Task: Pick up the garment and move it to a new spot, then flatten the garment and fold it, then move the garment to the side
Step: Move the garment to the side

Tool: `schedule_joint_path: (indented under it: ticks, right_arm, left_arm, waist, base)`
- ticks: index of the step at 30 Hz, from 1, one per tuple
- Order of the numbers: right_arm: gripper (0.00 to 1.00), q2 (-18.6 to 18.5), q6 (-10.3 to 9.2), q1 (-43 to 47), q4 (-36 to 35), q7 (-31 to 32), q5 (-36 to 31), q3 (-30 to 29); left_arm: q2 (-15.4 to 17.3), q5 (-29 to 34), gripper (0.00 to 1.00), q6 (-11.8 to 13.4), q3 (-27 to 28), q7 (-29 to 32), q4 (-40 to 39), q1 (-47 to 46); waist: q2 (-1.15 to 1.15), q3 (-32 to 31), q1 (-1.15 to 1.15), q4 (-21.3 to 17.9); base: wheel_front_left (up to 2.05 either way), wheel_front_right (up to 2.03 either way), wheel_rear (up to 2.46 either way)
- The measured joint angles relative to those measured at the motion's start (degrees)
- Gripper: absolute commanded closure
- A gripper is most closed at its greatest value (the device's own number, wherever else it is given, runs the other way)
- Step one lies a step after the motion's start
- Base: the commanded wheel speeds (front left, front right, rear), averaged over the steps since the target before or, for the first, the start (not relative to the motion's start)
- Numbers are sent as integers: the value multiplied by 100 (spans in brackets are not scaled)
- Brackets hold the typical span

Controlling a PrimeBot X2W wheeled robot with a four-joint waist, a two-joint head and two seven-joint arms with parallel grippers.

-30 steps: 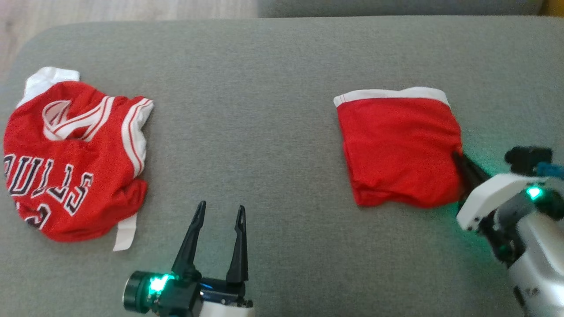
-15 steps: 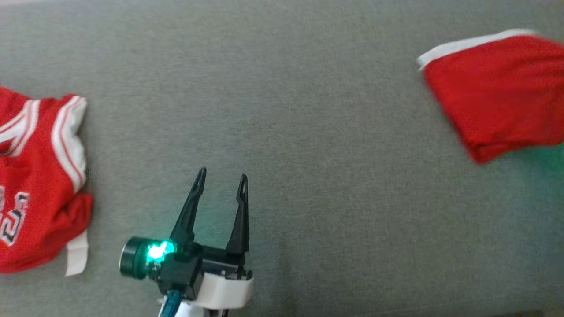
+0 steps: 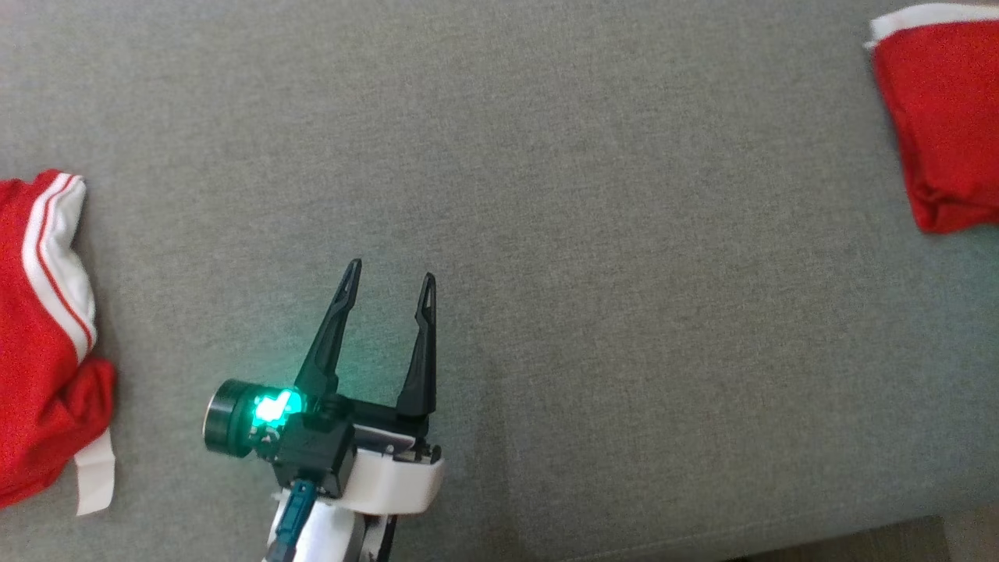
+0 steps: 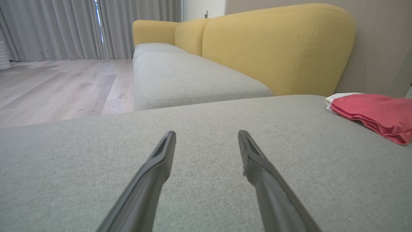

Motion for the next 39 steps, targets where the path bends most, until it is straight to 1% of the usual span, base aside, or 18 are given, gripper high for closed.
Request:
schedule_joint_path:
  ticks: [3, 6, 7, 8, 10, 13, 16, 23, 24, 27, 29, 31, 34, 37, 39]
  right_arm:
    - [0, 276, 0, -14, 36, -283, -430, -129]
    - [0, 653, 0, 50, -21, -530, -721, -210]
    - [0, 782, -1, 113, -80, -603, -793, -222]
    - [0, 782, -1, 113, -80, -603, -793, -222]
    - [0, 1023, 0, 330, -222, -733, -806, -209]
    - [0, 1376, 0, 847, -525, -859, -716, 55]
    - [0, 1714, 0, 1447, -816, -953, -477, 388]
    - [0, 2336, 0, 2653, -1557, -1038, 65, 1059]
    - [0, 2460, 0, 3009, -1984, -1054, 140, 1056]
    - [0, 2582, -1, 3440, -2716, -1056, 110, 847]
    - [0, 2640, -1, 3674, -3116, -1066, -20, 662]
    - [0, 2773, -1, 3926, -3440, -1070, -116, 431]
    - [0, 2945, -1, 4356, -3653, -1070, -199, 225]
    - [0, 2992, -1, 4844, -3650, -1070, -345, 136]
    - [0, 3053, -1, 5113, -3631, -1069, -357, 47]
  left_arm:
    - [0, -43, 0, 5, -10, 1, 26, 12]
    - [0, -116, 0, 58, -13, 0, 37, 51]
    - [0, -147, 0, 60, -15, 0, 37, 81]
    - [0, -147, 0, 60, -15, 0, 37, 81]
    - [-2, -221, 0, 123, -13, 0, 34, 186]
    - [-1, -388, 0, 207, -14, 0, 36, 431]
    - [-1, -580, 0, 278, -9, 0, 40, 678]
    - [0, -915, 0, 457, 144, 1, 76, 1237]
    - [4, -946, 0, 481, 213, 1, 78, 1366]
    - [1, -937, 0, 505, 320, 1, 42, 1445]
    - [4, -934, 0, 512, 448, 1, -30, 1444]
    - [3, -853, 0, 509, 542, 1, -76, 1447]
    - [5, -625, 0, 426, 571, 1, -71, 1499]
    - [27, -381, 0, 343, 572, 1, -30, 1718]
    - [27, -367, 0, 293, 600, 1, 29, 1891]
  waist:
    - [0, -150, 0, 31]
    - [0, -357, 0, 83]
    - [0, -438, 0, 106]
    - [0, -438, 0, 106]
    - [0, -611, -1, 157]
    - [0, -897, -1, 247]
    - [0, -1211, -1, 351]
    - [0, -1973, -2, 608]
    - [0, -2167, -2, 692]
    - [0, -2380, -2, 839]
    - [0, -2505, -1, 917]
    - [0, -2628, -1, 971]
    - [0, -2793, -1, 1017]
    - [0, -2931, -1, 1026]
    - [0, -3002, -1, 1019]
  base:
    - [0, 0, 0]
    - [0, 0, 0]
    - [0, 0, 0]
    - [0, 0, 0]
    - [0, 0, 0]
    - [0, 0, 0]
    - [0, 0, 0]
    - [0, 0, 0]
    - [0, 0, 0]
    - [0, 0, 0]
    - [0, 0, 0]
    - [0, 0, 0]
    - [0, 0, 0]
    - [0, 0, 0]
    - [0, 0, 0]
